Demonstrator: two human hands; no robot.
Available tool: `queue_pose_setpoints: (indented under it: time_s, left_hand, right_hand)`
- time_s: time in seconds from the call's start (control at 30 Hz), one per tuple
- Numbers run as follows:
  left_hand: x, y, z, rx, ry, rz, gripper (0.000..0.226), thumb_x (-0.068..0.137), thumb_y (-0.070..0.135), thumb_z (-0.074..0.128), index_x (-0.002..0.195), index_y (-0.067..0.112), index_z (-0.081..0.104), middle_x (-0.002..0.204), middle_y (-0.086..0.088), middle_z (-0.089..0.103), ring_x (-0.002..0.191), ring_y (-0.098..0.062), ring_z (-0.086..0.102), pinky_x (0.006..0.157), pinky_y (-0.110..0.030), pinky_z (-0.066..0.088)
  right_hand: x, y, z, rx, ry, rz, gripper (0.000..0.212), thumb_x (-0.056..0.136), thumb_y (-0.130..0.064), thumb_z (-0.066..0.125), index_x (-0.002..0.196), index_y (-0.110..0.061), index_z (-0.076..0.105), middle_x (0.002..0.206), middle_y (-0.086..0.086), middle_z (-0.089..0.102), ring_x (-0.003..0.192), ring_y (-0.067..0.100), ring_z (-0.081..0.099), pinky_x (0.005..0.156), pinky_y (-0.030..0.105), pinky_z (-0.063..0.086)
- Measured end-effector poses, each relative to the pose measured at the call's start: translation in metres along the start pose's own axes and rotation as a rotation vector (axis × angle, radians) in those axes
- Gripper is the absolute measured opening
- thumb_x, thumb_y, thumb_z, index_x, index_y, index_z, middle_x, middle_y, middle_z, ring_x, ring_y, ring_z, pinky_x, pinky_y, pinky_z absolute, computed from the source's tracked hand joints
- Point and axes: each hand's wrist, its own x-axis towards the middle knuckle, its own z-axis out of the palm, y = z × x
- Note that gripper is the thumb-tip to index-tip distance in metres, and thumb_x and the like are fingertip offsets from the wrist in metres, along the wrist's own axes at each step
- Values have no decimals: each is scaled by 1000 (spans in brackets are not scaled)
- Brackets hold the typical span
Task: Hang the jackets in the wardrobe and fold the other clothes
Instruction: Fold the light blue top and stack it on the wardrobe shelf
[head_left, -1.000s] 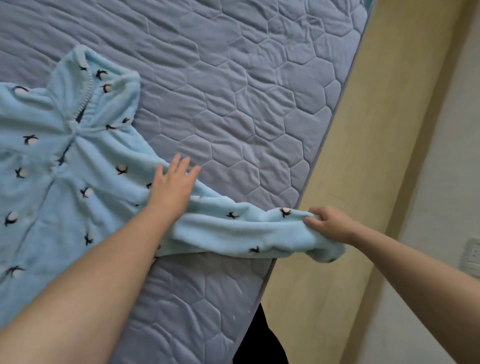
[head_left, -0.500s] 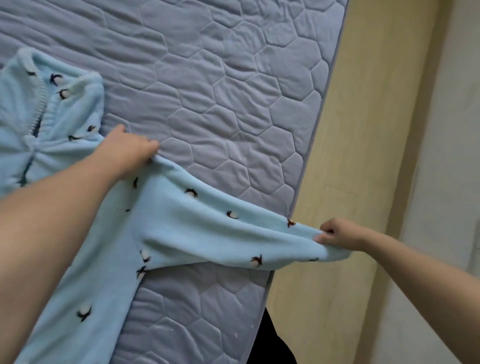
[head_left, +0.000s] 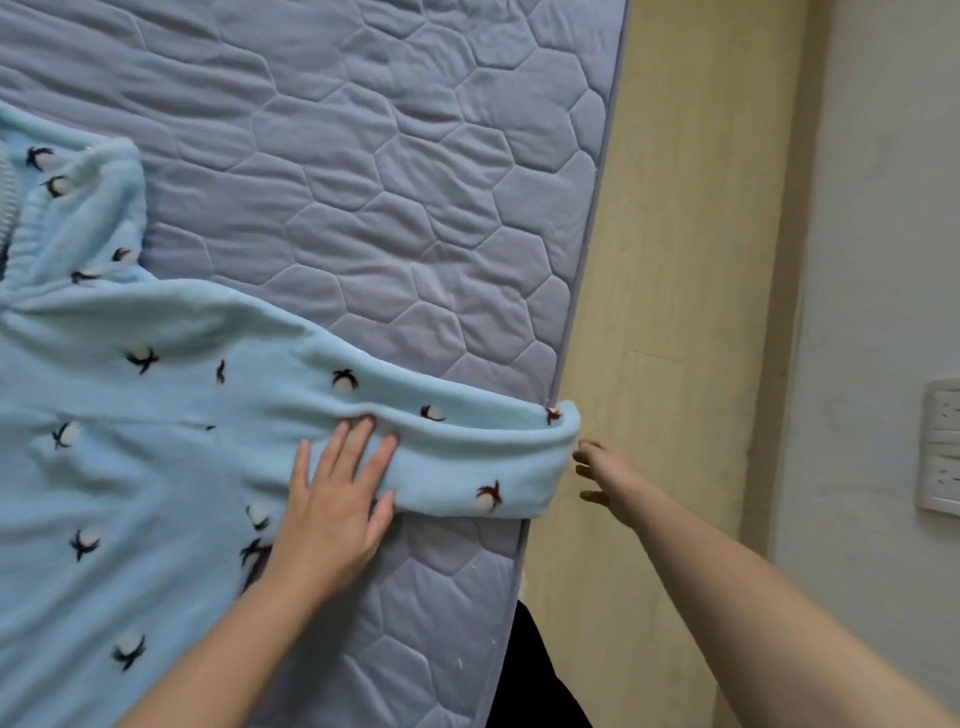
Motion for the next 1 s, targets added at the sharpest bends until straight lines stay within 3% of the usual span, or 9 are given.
queue_pose_setpoints:
  time_s: [0.07,0.17,0.27,0.33,0.43,0.67,0.8,0.9,1.0]
  left_hand:
    - [8,-2,21,38,-22,-1,61,85,38,34,141,16,44,149,-12,39,136,-30,37,108,-59,25]
    - [18,-5,48,88,-7,-22,66,83,36,34,145,16,30,150,-15,36,139,-31,29,109,-61,20]
    - [19,-7,60,109,30,-32,69,81,35,35,147,17,27,151,-14,33,140,-31,27,110,-60,15]
    - [17,-5,56,97,30,-33,68,81,36,35,147,17,30,151,-13,34,140,-30,28,111,-59,15]
    - [14,5,37,62,-8,-70,64,84,35,36,145,16,37,151,-10,35,141,-28,29,111,-59,16]
    - [-9,43,-7,-69,-43,-203,56,76,11,66,130,7,52,148,-16,38,142,-34,27,110,-55,26]
    - [19,35,-41,45,-42,24,65,79,9,57,142,14,41,156,-7,25,147,-25,15,115,-49,16]
    - [71,22,-69,264,-72,153,71,89,10,48,151,22,17,160,1,10,148,-19,2,116,-48,9]
    - [105,29,-77,413,-272,276,48,97,23,44,143,22,30,146,0,39,138,-18,31,111,-43,23]
  right_hand:
    - [18,1,17,263,-59,28,36,96,-39,46,125,-21,57,119,-6,62,115,13,53,96,42,47]
    - [39,-4,31,433,-101,15,32,86,-49,56,101,-23,66,81,-11,65,78,8,60,63,26,49]
    - [49,-4,30,322,-135,19,46,79,-47,65,106,-10,65,89,3,66,79,19,60,65,31,48]
    - [41,3,21,277,-145,64,56,76,-51,70,110,-8,65,98,7,71,91,24,67,81,41,56]
    - [7,21,-8,361,-257,134,60,79,-58,68,117,-11,65,113,11,70,108,27,65,101,46,47]
    - [-80,65,-79,580,-402,386,53,75,-19,68,123,4,59,116,22,66,88,31,71,85,45,56]
    - [-99,63,-107,800,-427,166,34,89,-23,56,112,-2,69,114,20,68,92,31,71,71,42,60]
    - [-103,54,-120,713,-429,1,35,88,-30,55,117,-14,69,113,9,70,94,23,70,70,35,58]
    - [-94,57,-123,441,-353,-132,48,81,-22,62,127,-22,52,118,5,68,99,21,68,75,31,57]
